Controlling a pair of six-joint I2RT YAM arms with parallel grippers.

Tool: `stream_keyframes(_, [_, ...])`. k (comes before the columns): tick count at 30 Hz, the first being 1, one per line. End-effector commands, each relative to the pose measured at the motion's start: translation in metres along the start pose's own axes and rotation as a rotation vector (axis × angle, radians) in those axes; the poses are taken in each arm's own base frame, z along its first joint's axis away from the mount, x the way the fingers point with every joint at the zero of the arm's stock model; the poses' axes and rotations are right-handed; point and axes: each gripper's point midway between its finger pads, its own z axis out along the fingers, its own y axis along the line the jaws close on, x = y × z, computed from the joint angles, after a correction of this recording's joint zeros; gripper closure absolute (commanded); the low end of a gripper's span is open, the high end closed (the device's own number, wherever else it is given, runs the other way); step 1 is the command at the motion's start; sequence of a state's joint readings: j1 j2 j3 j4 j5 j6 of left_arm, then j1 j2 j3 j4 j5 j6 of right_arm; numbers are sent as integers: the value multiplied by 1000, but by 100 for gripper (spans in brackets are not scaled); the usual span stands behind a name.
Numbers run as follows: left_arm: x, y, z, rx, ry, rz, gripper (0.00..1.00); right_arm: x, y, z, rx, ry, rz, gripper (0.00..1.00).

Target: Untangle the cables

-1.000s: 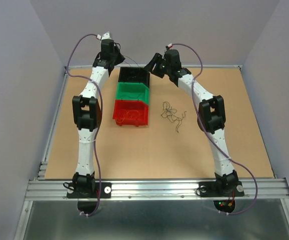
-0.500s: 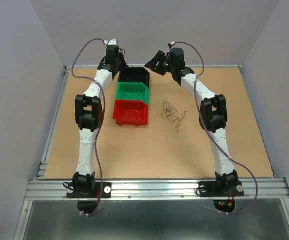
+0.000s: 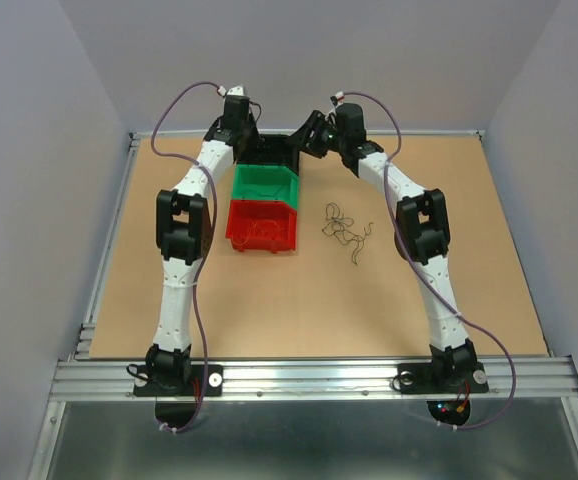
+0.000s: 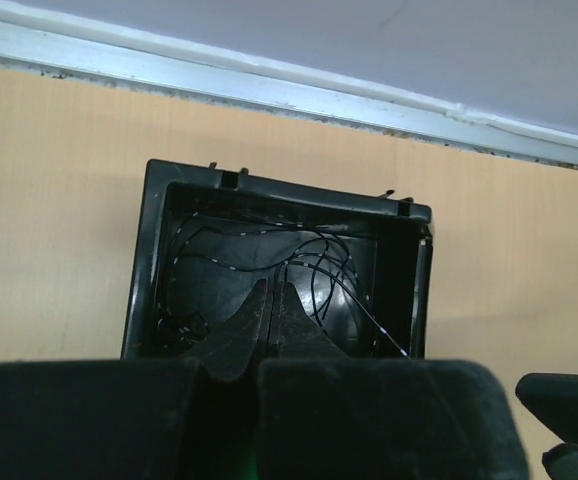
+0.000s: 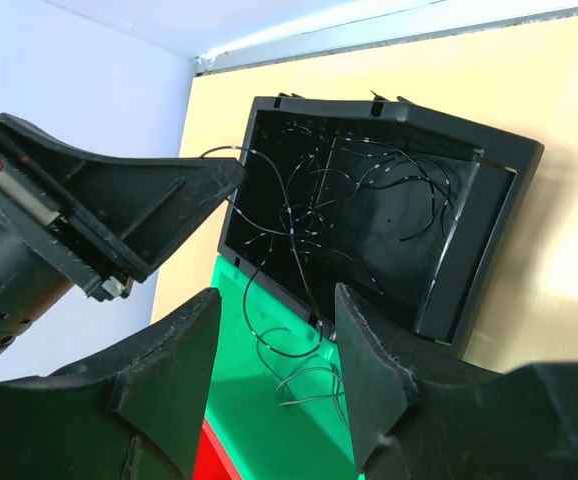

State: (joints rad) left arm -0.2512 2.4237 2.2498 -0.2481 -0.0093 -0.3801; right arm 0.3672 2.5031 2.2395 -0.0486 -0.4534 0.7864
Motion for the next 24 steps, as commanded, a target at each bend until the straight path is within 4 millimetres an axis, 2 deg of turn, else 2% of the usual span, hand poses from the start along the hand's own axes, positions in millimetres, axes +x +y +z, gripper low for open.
stream_keyframes(1, [-28,5,-18,-73,-66,-14,100,-1,17,-3,-60,-9,-42,46])
stream_keyframes(6, [-33,16,-16,-129,-58,-9,100,3,16,-1,-67,4,-38,49])
stream_keyframes(7, [-22,22,-13,-148,-25,-16,98,4,15,-1,-65,5,-37,49])
stream_keyframes(8, [-22,24,-13,-155,-20,-23,97,2,17,-3,-65,1,-40,50])
stream_keyframes(12, [-1,31,-10,-169,42,-35,96,0,20,-6,-62,-5,-54,51])
stream_keyframes(14, [2,29,-12,-150,48,-38,89,1,20,-8,-61,-2,-57,51])
stream_keyframes(15, [-13,21,-17,-123,4,-48,84,-1,23,-10,-63,-6,-64,51])
stream_keyframes(16, [-12,18,-18,-106,1,-50,73,-1,25,-12,-64,-7,-66,51])
stream_keyframes(17, [-16,7,-20,-49,-4,-53,70,1,22,-12,-57,-2,-65,51])
stream_keyframes(19, [-37,-9,-30,8,-57,-51,65,-3,27,-17,-57,-12,-77,51])
stream_keyframes(21, [-54,-17,-38,31,-98,-59,60,-5,32,-23,-58,-15,-88,51])
stream_keyframes(22, [-58,-20,-40,40,-105,-61,58,-2,28,-23,-50,-12,-87,51])
stream_keyframes(23, [-64,-24,-43,53,-119,-62,55,-6,37,-28,-57,-23,-96,51])
stream_keyframes(24, [-68,-27,-46,62,-128,-64,53,-4,35,-30,-49,-17,-96,51])
